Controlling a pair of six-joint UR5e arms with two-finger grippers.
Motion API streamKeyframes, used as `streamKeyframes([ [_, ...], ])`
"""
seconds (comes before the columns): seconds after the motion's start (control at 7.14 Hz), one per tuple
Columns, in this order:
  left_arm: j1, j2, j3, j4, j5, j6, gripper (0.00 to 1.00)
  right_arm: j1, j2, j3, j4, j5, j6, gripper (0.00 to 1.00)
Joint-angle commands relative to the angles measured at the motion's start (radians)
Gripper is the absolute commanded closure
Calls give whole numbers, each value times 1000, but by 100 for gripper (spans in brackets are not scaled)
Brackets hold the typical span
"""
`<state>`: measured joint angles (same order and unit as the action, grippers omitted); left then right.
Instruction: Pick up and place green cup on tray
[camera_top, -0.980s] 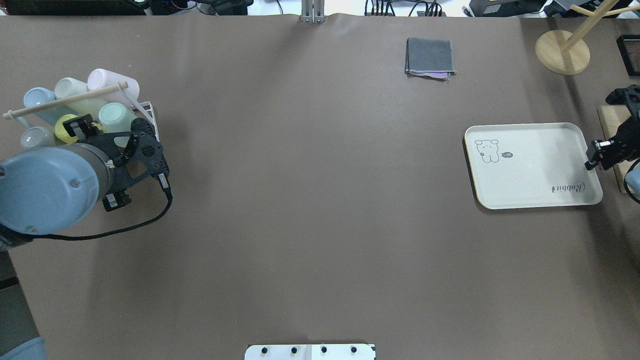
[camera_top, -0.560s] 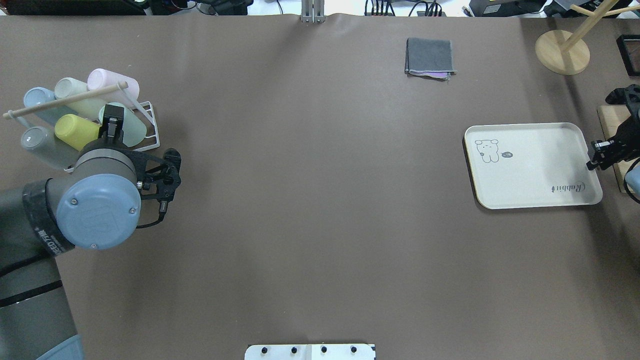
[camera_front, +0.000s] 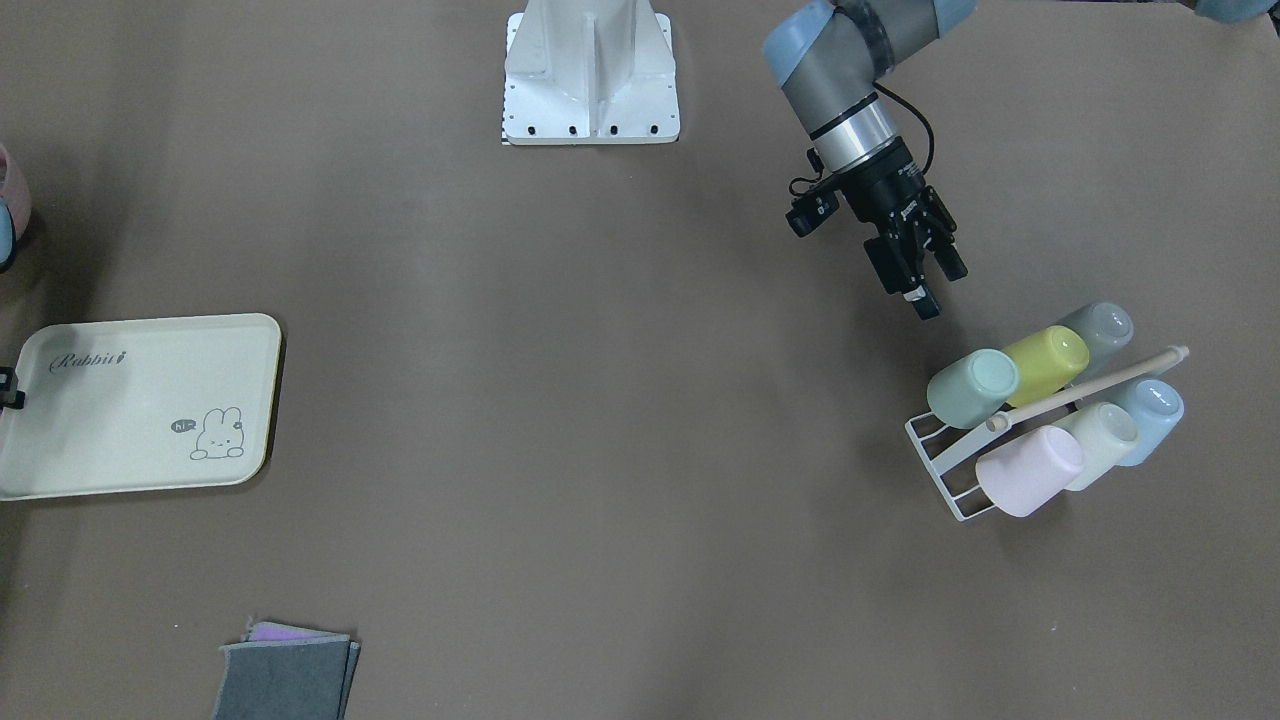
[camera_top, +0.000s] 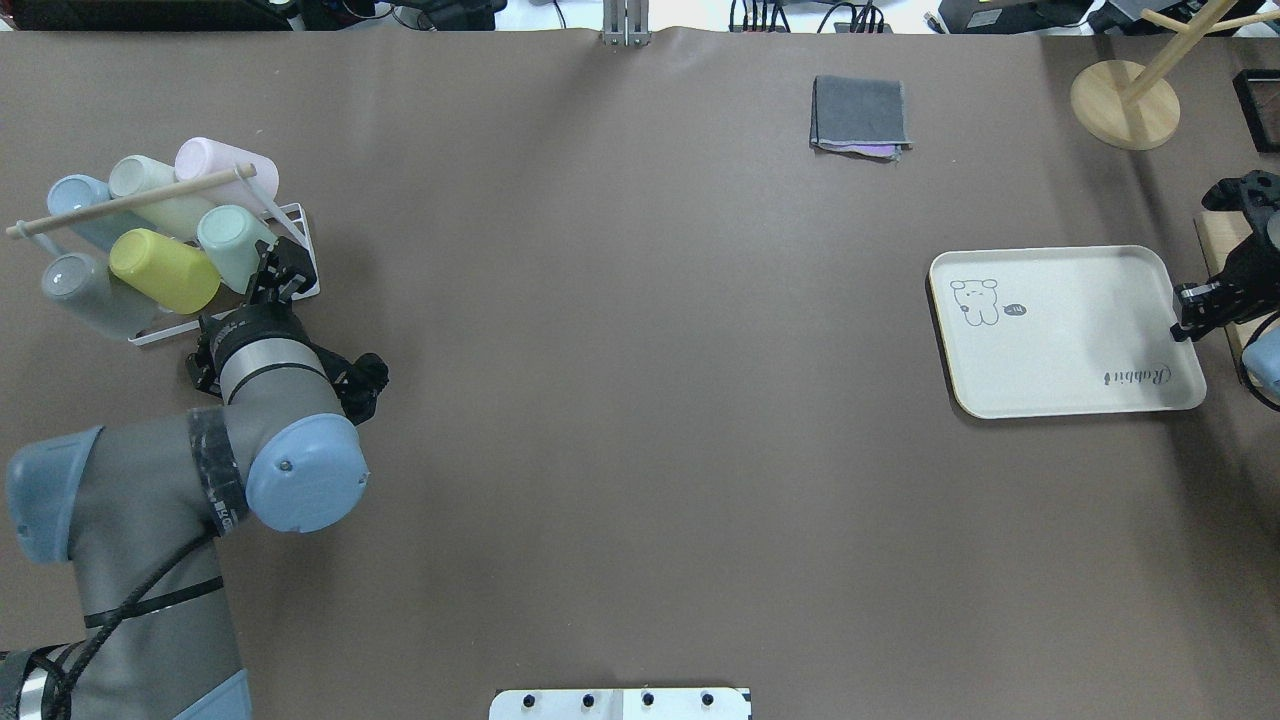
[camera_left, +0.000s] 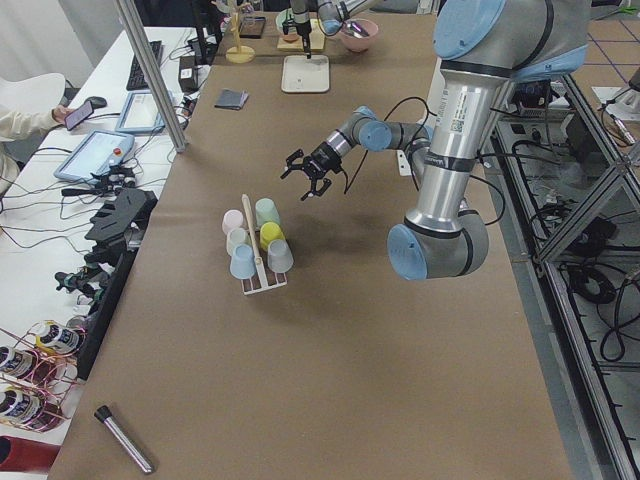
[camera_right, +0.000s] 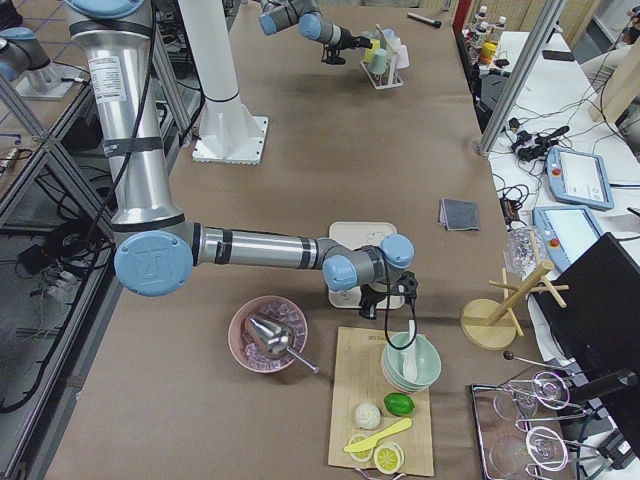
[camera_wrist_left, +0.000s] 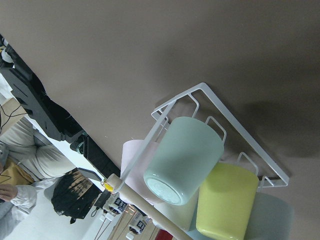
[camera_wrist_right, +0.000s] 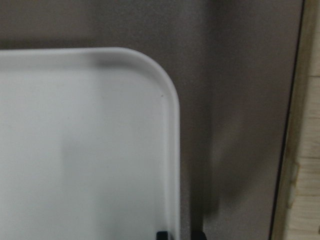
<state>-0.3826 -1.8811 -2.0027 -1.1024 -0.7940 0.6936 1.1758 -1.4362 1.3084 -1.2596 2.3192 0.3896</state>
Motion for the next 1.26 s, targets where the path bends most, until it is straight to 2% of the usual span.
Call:
streamKeyframes([
  [0.0,16,5,79,6,62,4,2,-1,0,3,-1,3,0,100],
  [0.42,39,0,195,9,157,39,2,4,-3,17,8,37,-2,100],
  [0.84,42,-10,254,12,209,46,2,56,-36,76,8,156,-3,100],
  [1.12,42,-19,266,-4,287,130,2,111,-61,98,9,260,-14,100],
])
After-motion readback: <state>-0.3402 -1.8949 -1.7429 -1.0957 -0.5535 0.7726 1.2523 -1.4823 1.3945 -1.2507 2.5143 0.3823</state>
